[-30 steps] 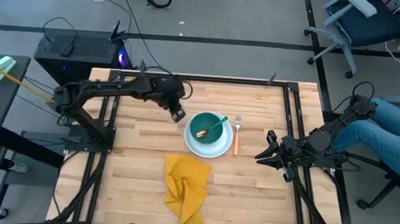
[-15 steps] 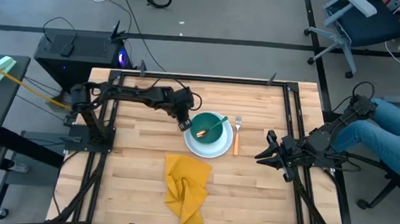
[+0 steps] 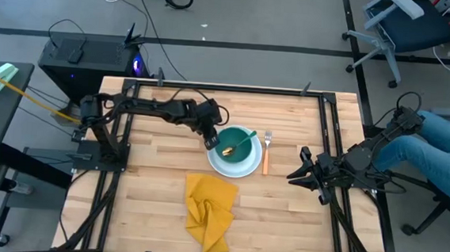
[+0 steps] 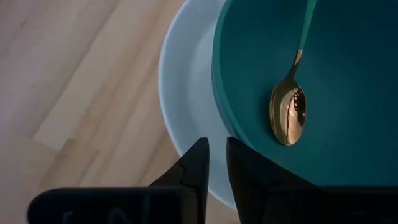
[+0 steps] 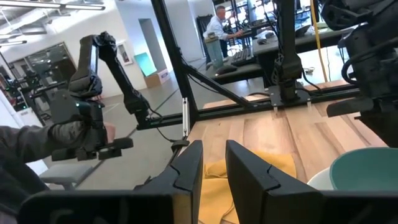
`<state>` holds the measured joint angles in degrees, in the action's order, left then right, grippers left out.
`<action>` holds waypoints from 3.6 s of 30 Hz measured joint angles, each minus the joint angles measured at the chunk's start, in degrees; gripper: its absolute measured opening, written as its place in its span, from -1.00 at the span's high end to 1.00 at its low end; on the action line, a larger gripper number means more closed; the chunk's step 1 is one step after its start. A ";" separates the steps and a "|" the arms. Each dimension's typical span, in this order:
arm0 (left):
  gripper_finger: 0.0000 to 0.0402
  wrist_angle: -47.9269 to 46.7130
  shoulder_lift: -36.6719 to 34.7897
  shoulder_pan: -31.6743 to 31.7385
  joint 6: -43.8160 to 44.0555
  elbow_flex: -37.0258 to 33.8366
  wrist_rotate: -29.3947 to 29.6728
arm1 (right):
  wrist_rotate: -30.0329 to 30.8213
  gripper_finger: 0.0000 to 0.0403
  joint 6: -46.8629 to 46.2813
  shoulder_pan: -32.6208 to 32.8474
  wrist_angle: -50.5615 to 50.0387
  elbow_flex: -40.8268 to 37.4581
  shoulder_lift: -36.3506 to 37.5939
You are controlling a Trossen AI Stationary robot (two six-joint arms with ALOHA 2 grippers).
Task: Set table place
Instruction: Place the gold spoon inside the green bowl, then return to Home Position
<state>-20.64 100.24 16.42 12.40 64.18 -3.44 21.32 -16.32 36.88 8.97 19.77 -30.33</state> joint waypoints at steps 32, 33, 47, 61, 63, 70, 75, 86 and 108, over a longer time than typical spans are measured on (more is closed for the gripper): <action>0.69 -1.11 -16.81 -0.36 8.22 0.04 0.32 | 0.00 0.62 -2.87 -0.02 0.00 0.00 -0.01; 0.68 -0.43 -18.56 -0.65 8.90 0.04 0.33 | 0.00 0.62 -3.94 -0.02 -0.01 0.00 0.00; 0.65 0.57 -32.47 -8.27 14.12 0.09 0.18 | -16.26 0.62 -4.42 3.12 13.07 -6.84 -3.48; 0.63 5.56 -31.99 -11.58 5.46 0.02 -6.03 | -21.10 0.62 3.41 -28.44 22.45 -14.03 -3.49; 0.63 8.22 -31.99 -11.58 4.65 0.02 -8.59 | -25.57 0.62 4.64 -35.22 18.70 -10.62 -3.36; 0.66 12.21 -32.54 -10.89 1.81 0.02 -13.35 | -30.87 0.62 7.35 -51.41 8.17 2.79 -3.25; 0.66 10.56 -37.29 -8.46 -0.30 0.02 -13.31 | -32.79 0.62 7.25 -58.11 3.14 7.09 -2.45; 0.62 1.20 -57.99 -6.09 -4.18 0.04 -8.14 | -34.95 0.62 7.10 -62.27 -4.94 8.92 8.32; 0.62 6.55 -90.16 -6.14 -0.79 -23.65 1.09 | -34.69 0.62 3.07 -62.27 -23.10 8.63 29.18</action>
<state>-14.09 10.08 10.28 11.62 40.53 -2.35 -13.37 -13.25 -25.39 -14.13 28.40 -1.16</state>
